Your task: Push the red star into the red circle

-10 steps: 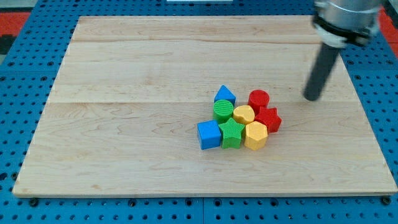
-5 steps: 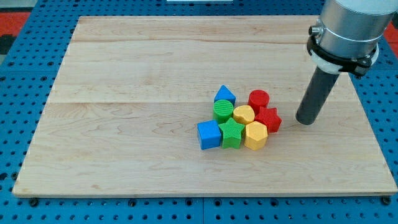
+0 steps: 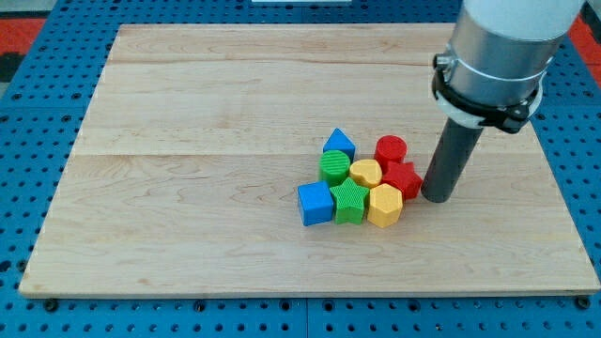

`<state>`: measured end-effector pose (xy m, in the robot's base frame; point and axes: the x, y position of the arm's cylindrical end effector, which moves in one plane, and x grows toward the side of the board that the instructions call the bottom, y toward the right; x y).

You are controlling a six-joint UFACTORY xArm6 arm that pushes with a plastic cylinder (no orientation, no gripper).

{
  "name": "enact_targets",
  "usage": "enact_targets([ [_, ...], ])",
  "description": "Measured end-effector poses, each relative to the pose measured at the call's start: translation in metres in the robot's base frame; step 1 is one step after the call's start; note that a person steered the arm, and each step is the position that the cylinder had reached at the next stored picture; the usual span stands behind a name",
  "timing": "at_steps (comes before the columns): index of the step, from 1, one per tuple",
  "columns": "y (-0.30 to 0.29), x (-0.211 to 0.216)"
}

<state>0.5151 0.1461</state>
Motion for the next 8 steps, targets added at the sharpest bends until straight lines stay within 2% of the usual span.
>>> enact_targets([
  [1, -0.002, 0.033],
  [4, -0.019, -0.071],
  [5, -0.046, -0.095],
  [6, 0.018, -0.062],
  [8, -0.079, -0.061],
])
